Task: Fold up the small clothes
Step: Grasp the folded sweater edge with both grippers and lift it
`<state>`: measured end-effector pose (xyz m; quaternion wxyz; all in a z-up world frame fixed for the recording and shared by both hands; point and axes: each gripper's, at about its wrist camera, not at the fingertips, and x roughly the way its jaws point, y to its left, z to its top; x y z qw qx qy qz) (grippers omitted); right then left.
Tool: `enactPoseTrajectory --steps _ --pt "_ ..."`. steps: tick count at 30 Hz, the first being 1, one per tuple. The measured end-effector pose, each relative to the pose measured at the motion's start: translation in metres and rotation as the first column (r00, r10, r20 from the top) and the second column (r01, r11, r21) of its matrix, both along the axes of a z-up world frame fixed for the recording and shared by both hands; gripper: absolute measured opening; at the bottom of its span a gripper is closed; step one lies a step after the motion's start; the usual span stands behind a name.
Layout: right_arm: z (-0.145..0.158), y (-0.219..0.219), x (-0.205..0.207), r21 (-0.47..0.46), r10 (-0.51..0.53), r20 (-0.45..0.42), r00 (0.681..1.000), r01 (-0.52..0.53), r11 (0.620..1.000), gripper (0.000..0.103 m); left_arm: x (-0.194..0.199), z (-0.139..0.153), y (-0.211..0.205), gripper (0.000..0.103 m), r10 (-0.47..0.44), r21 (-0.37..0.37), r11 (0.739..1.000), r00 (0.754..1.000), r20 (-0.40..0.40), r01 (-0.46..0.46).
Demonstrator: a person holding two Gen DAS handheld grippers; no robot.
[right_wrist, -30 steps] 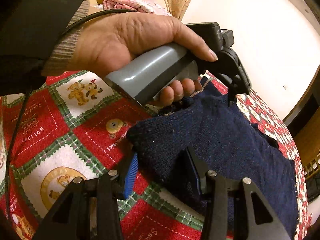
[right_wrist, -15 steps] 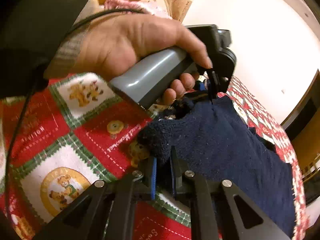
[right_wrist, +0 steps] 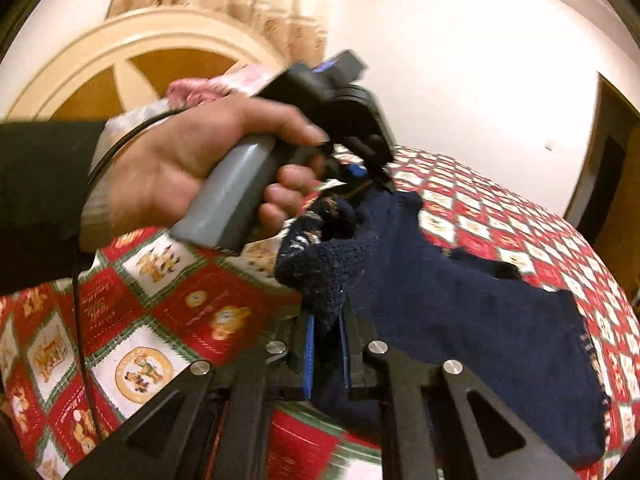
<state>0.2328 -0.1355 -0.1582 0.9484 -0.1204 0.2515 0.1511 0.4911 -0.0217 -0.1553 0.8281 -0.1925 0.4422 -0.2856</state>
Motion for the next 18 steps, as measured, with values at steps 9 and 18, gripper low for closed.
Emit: enactPoseTrajectory --steps 9,18 --pt "0.03 -0.101 -0.005 0.151 -0.132 0.024 0.991 0.127 0.98 0.009 -0.011 0.043 -0.076 0.011 -0.042 -0.023 0.999 0.996 0.073 0.044" --pt "0.021 -0.232 -0.01 0.289 -0.318 -0.076 0.945 0.326 0.9 0.009 -0.013 0.044 -0.201 0.011 -0.191 -0.01 0.981 0.978 0.078 0.193"
